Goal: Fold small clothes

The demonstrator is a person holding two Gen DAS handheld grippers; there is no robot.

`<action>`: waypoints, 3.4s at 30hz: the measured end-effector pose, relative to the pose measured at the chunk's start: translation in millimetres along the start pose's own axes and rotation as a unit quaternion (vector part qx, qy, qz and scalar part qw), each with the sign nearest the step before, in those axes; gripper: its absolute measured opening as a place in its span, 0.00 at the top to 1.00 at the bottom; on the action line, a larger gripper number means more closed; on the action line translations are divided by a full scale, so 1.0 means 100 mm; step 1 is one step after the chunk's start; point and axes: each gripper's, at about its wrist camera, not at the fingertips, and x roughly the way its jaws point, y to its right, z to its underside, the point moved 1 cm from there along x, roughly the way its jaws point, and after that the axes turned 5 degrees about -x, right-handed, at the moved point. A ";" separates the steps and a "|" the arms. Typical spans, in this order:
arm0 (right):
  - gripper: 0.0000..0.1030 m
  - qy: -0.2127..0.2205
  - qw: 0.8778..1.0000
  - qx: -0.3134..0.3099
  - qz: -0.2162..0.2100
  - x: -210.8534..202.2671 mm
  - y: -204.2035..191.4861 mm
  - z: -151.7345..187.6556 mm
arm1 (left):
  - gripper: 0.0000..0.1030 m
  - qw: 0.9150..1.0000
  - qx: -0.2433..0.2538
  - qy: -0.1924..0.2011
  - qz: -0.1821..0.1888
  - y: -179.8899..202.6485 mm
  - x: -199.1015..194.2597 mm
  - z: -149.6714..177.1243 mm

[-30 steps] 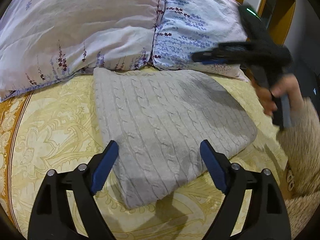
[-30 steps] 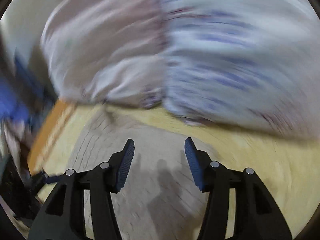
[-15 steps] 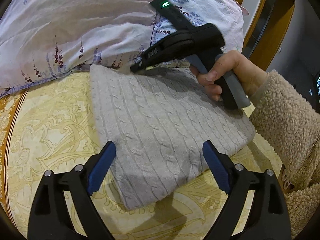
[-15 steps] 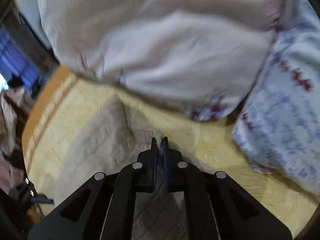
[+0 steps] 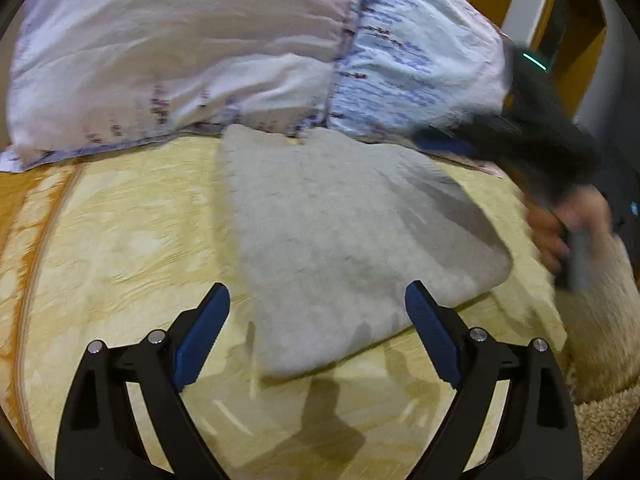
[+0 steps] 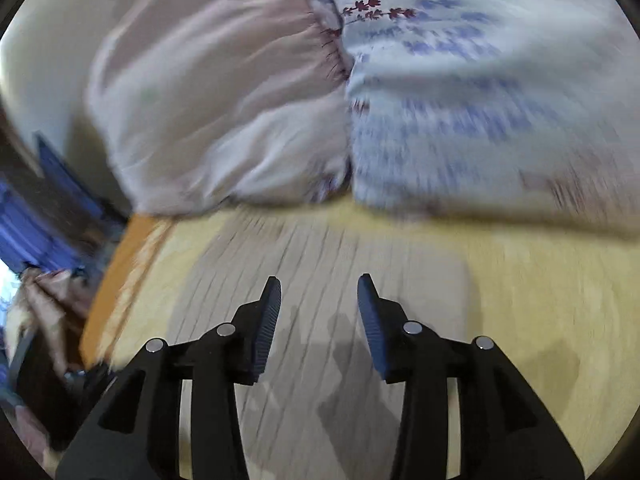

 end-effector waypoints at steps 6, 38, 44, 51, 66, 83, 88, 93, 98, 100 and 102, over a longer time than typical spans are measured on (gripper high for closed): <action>0.60 -0.007 0.997 0.066 -0.035 -0.11 0.16 0.80 | 0.07 0.998 -0.028 0.023 -0.048 -0.08 -0.24 0.18; 0.01 0.043 0.969 -0.006 0.244 -0.17 -0.65 1.78 | 0.02 0.980 -0.037 -0.065 -0.186 0.25 0.16 0.72; 0.01 0.028 0.970 -0.003 0.240 -0.15 -0.62 1.79 | 0.02 0.979 -0.042 -0.066 -0.187 0.24 0.17 0.70; 0.01 0.009 0.969 -0.007 0.248 -0.12 -0.62 1.81 | 0.02 0.979 -0.046 -0.071 -0.186 0.24 0.17 0.66; 0.01 0.016 0.968 -0.006 0.251 -0.14 -0.61 1.83 | 0.02 0.978 -0.049 -0.073 -0.188 0.24 0.18 0.65; 0.01 0.015 0.968 -0.006 0.251 -0.13 -0.59 1.82 | 0.02 0.978 -0.049 -0.078 -0.187 0.21 0.19 0.65; 0.01 0.014 0.968 -0.007 0.250 -0.13 -0.58 1.82 | 0.02 0.978 -0.049 -0.079 -0.187 0.21 0.19 0.65; 0.01 0.015 0.968 -0.008 0.249 -0.13 -0.58 1.82 | 0.02 0.978 -0.049 -0.079 -0.187 0.21 0.19 0.65; 0.01 0.015 0.968 -0.007 0.249 -0.13 -0.58 1.82 | 0.02 0.978 -0.049 -0.079 -0.187 0.21 0.19 0.64; 0.01 0.015 0.968 -0.008 0.249 -0.13 -0.58 1.82 | 0.02 0.978 -0.048 -0.078 -0.187 0.21 0.19 0.65; 0.01 0.015 0.968 -0.008 0.249 -0.13 -0.58 1.82 | 0.02 0.978 -0.048 -0.078 -0.187 0.21 0.19 0.64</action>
